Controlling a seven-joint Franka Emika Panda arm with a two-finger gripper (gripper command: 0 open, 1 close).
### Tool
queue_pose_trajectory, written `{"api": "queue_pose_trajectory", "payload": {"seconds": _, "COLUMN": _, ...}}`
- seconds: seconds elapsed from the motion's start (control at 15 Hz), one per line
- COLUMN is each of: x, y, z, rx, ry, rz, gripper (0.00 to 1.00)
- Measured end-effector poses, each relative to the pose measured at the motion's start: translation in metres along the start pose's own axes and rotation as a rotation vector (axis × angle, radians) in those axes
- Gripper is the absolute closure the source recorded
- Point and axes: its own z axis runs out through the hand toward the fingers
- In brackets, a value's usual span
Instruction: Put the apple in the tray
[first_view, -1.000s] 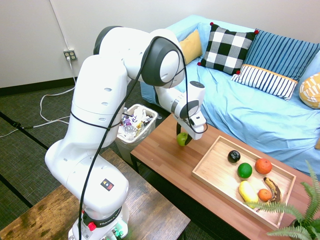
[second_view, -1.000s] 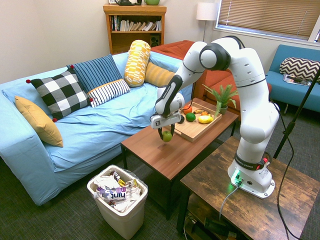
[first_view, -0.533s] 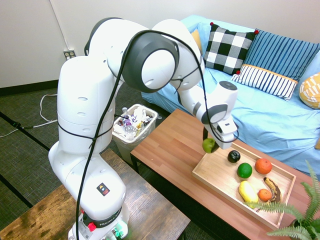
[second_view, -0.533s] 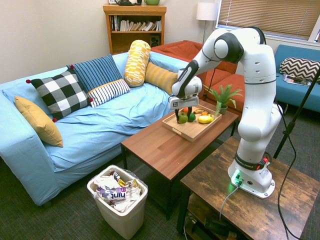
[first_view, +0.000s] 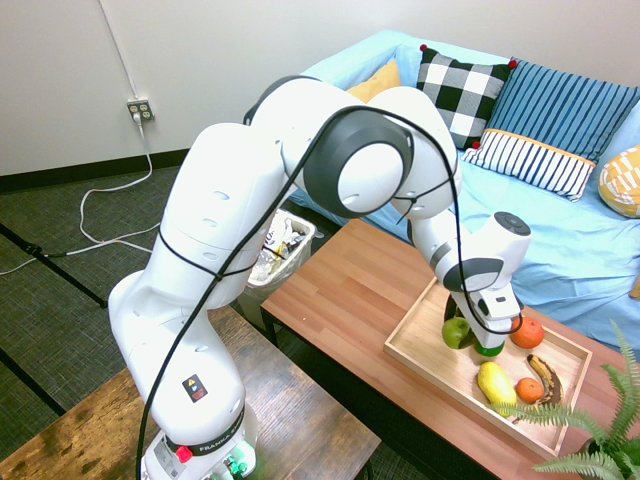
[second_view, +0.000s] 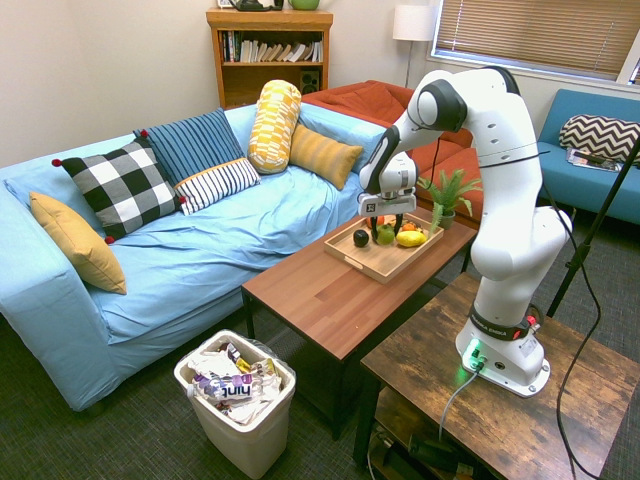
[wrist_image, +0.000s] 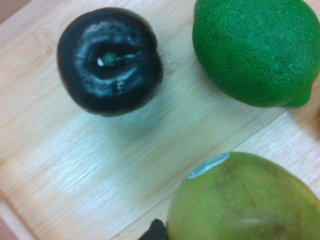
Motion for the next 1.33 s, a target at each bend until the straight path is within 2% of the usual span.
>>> {"api": "queue_pose_trajectory", "payload": {"seconds": 0.4, "x": 0.031, "y": 0.011, "z": 0.032, "rx": -0.016, "ry": -0.029, "rz": -0.012, "gripper": 1.00}}
{"api": "queue_pose_trajectory", "payload": {"seconds": 0.47, "x": 0.032, "y": 0.012, "z": 0.034, "rx": -0.017, "ry": -0.031, "rz": -0.018, "gripper": 0.00}}
{"api": "queue_pose_trajectory", "payload": {"seconds": 1.07, "x": 0.044, "y": 0.013, "z": 0.027, "rx": -0.008, "ry": -0.081, "rz": -0.073, "gripper": 0.00}}
{"api": "queue_pose_trajectory", "payload": {"seconds": 1.33, "x": 0.055, "y": 0.016, "z": -0.025, "rx": 0.058, "ry": -0.064, "rz": -0.098, "gripper": 0.00}}
